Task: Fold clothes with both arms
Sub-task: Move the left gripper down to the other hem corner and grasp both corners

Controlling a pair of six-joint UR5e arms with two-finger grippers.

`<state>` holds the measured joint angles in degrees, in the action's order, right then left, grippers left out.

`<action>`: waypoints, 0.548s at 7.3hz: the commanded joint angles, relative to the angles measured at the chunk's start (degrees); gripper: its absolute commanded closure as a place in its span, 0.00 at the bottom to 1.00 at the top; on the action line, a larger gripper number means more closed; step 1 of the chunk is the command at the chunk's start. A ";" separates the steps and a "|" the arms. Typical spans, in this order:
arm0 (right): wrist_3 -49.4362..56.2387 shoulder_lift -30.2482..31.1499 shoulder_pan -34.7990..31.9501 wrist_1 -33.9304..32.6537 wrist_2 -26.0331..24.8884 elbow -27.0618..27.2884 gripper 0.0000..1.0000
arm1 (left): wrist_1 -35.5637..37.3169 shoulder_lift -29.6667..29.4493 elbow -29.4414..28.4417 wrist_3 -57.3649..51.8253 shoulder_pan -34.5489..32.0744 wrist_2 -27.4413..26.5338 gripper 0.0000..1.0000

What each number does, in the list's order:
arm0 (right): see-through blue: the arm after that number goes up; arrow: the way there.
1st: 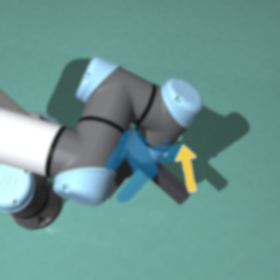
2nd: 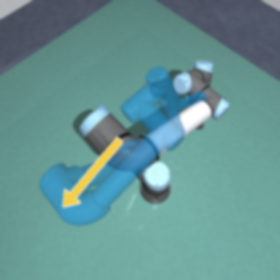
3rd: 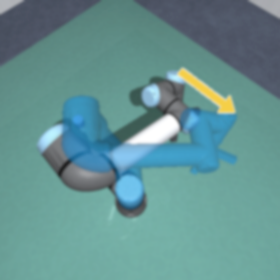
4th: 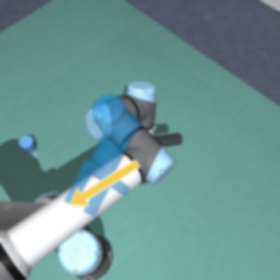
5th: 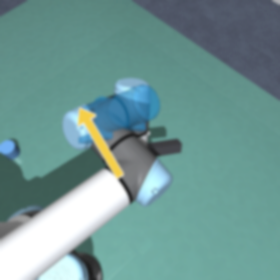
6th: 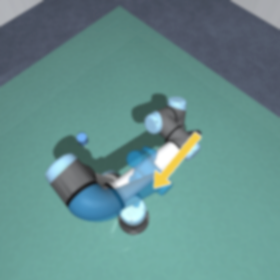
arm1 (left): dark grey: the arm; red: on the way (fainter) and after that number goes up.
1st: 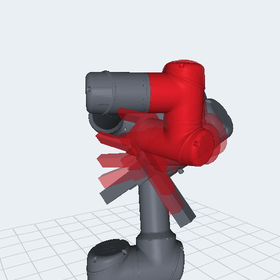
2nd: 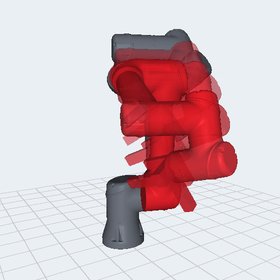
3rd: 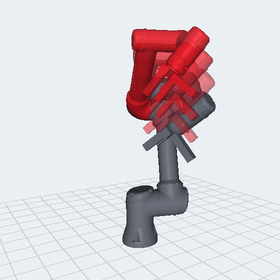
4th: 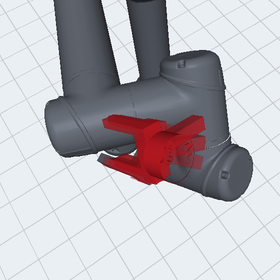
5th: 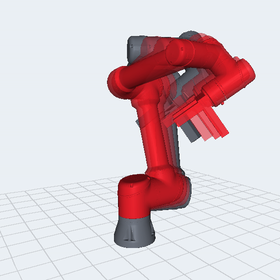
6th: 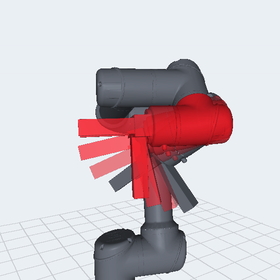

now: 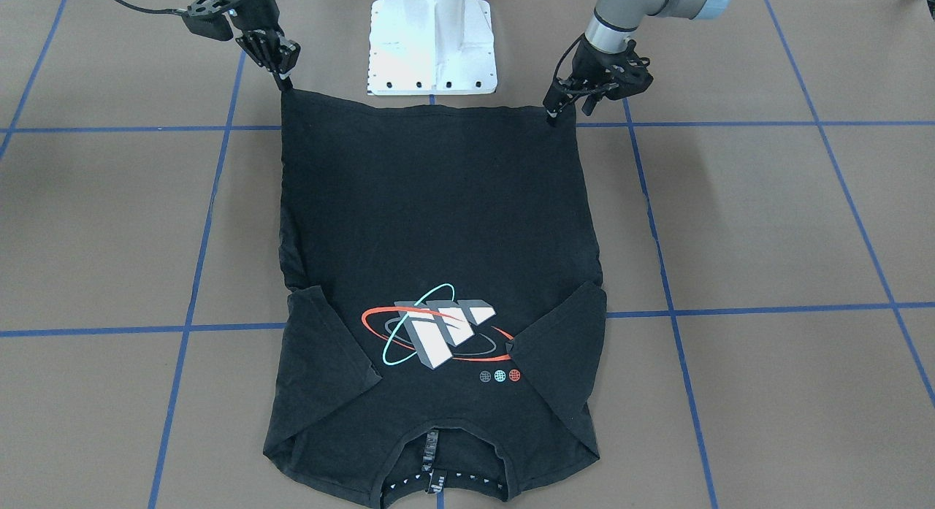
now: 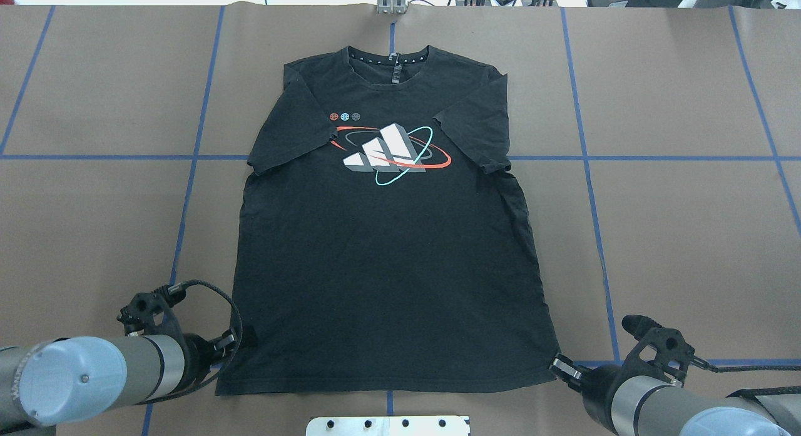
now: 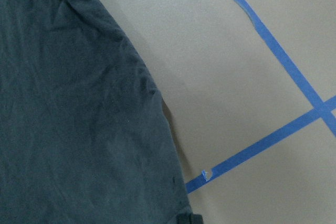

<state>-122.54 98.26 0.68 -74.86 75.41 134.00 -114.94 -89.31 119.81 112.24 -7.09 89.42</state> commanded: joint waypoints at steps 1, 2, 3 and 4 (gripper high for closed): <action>-0.07 -0.09 -0.06 0.07 0.43 0.03 1.00 | 1.39 0.80 -0.01 3.60 4.80 -1.09 0.10; -0.07 0.09 -0.06 -0.02 0.43 -0.06 1.00 | 1.39 0.89 -0.01 3.60 4.81 -1.09 0.11; -0.07 0.26 -0.06 -0.02 0.52 0.03 1.00 | 1.39 0.80 -0.01 3.60 4.46 -1.09 0.15; -0.07 0.35 -0.06 -0.02 0.44 0.03 1.00 | 1.39 0.80 -0.01 3.60 4.46 -1.09 0.17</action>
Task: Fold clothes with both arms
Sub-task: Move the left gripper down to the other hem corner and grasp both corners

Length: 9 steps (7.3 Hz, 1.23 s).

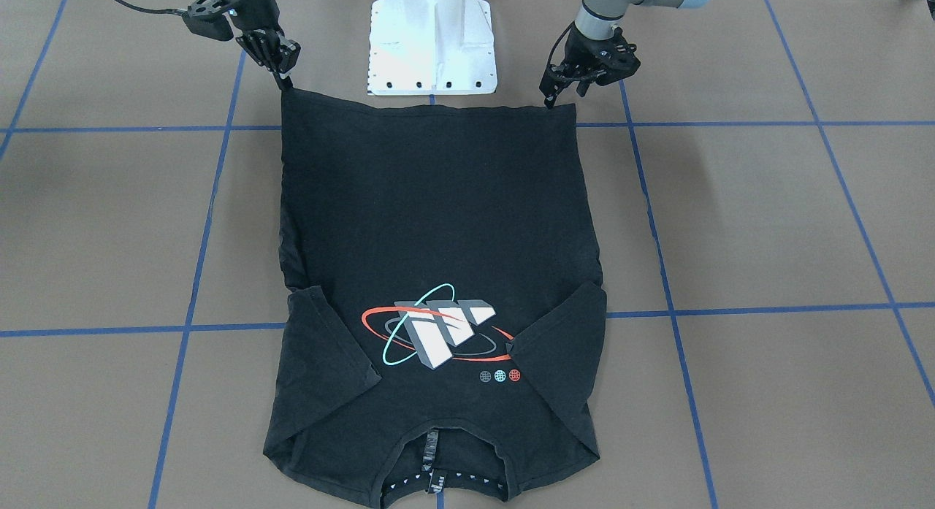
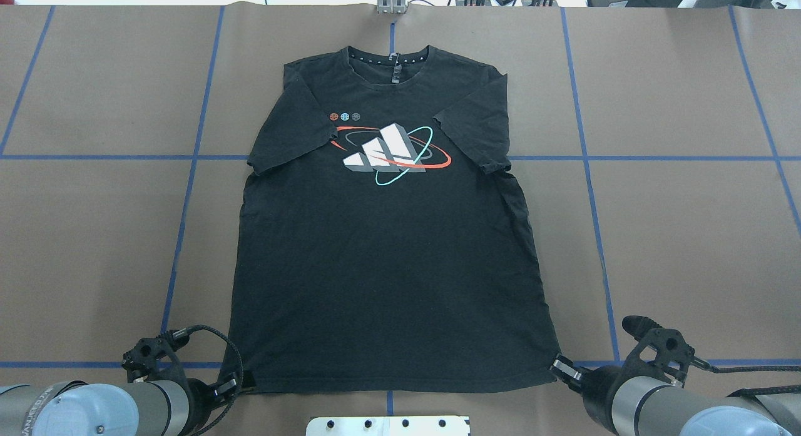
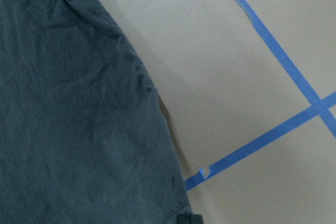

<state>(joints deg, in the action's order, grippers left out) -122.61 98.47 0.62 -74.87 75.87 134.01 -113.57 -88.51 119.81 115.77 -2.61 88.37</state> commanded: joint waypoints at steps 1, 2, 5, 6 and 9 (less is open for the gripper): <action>0.00 0.15 -0.01 -0.01 -0.02 0.03 1.00 | 0.02 0.01 -0.01 0.16 -0.21 -0.04 0.26; 0.00 0.23 -0.01 -0.01 -0.02 0.03 1.00 | 0.02 0.10 -0.19 0.16 -0.29 -0.13 0.26; -0.09 0.24 -0.01 -0.01 -0.02 0.11 1.00 | 0.02 0.10 -0.28 1.12 -0.38 -0.13 0.59; -0.09 0.24 -0.01 -0.01 -0.02 0.11 1.00 | 0.02 0.10 -0.28 1.12 -0.47 -0.13 0.77; -0.09 0.06 -0.01 -0.01 -0.02 0.11 1.00 | 0.02 1.93 3.48 1.04 -1.69 0.05 1.00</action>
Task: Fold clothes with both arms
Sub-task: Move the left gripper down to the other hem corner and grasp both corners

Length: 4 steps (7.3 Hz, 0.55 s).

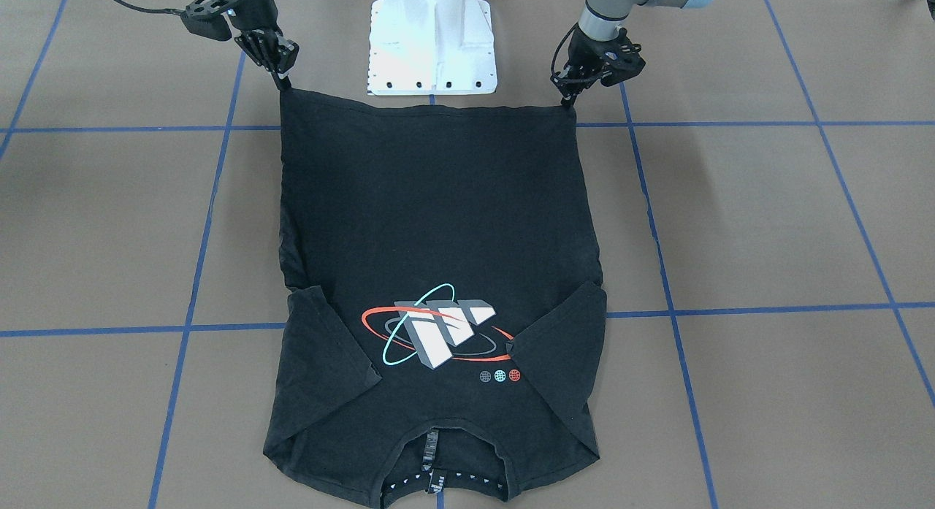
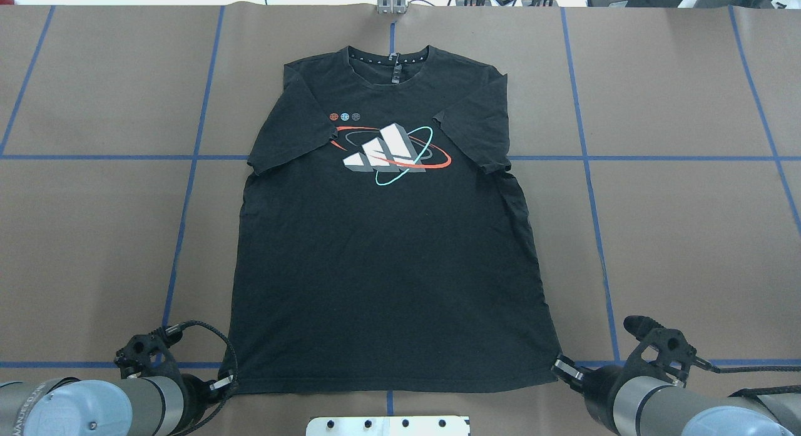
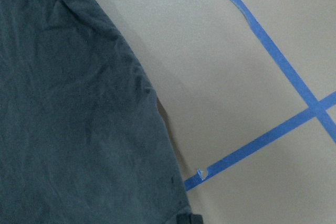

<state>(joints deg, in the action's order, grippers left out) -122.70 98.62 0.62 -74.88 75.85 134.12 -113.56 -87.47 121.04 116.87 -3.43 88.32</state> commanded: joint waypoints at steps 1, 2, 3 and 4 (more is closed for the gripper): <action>0.00 -0.01 -0.09 0.00 0.00 0.09 1.00 | 0.00 2.55 5.06 -0.06 -0.88 0.19 1.00; 0.00 0.16 -0.09 0.00 0.00 0.44 1.00 | 0.00 3.17 6.91 -0.15 -0.97 0.36 1.00; 0.00 0.43 -0.18 0.00 0.09 1.66 1.00 | 0.00 2.92 8.59 0.03 -0.88 0.45 1.00; 0.09 1.82 -0.18 0.00 0.61 3.41 1.00 | 0.00 2.92 10.78 0.90 -0.88 0.45 1.00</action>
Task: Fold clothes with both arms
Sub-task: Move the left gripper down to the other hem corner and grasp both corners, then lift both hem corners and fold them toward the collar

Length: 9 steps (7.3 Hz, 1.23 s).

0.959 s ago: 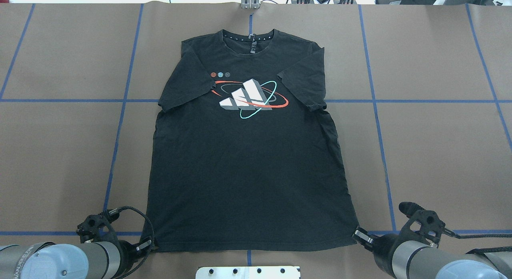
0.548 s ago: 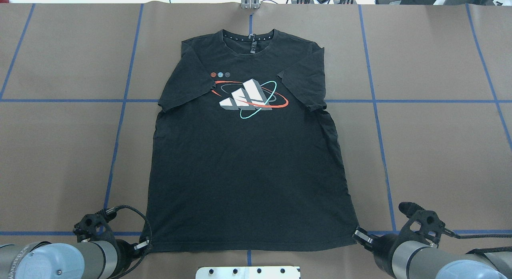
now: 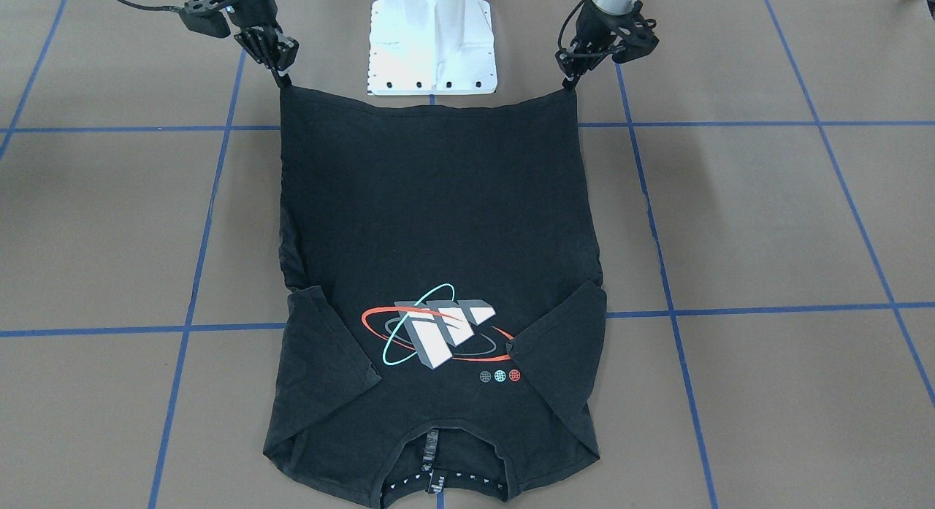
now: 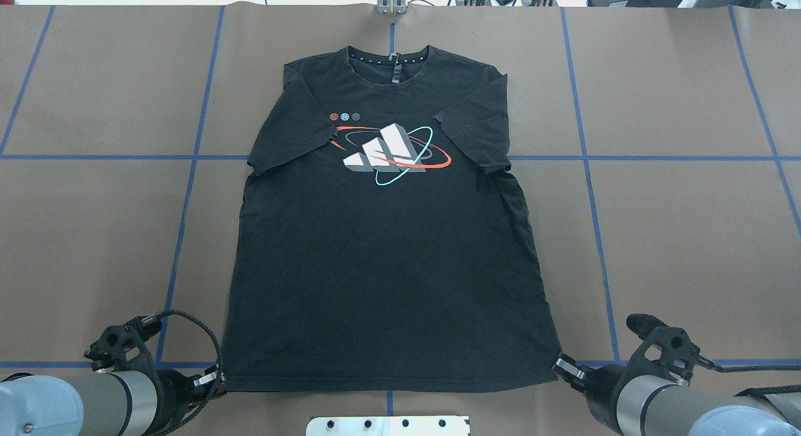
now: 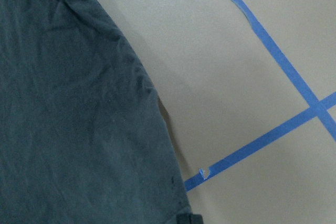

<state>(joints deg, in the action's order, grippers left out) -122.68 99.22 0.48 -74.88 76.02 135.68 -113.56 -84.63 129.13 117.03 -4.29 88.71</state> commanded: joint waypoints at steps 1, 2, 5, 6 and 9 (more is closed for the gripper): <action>0.07 3.32 -0.12 0.00 2.10 4.57 1.00 | 0.00 0.08 6.19 2.31 -0.01 0.32 1.00; 0.07 5.78 -0.12 0.00 3.08 7.03 1.00 | -0.09 0.08 7.70 3.98 0.25 0.41 1.00; 0.34 8.35 -1.69 0.00 7.29 11.70 1.00 | 0.00 -0.10 14.03 5.57 -0.36 2.86 1.00; 0.86 7.66 -5.71 -0.09 10.70 11.63 1.00 | 0.00 -1.06 14.22 5.66 -3.06 3.57 1.00; 15.94 -12.54 -21.50 -18.88 19.12 7.43 1.00 | 0.44 -9.38 6.00 -6.59 -16.40 5.67 1.00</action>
<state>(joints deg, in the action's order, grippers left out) -113.00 97.51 -13.42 -83.18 90.76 145.52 -113.34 -90.25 138.91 116.46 -14.97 92.96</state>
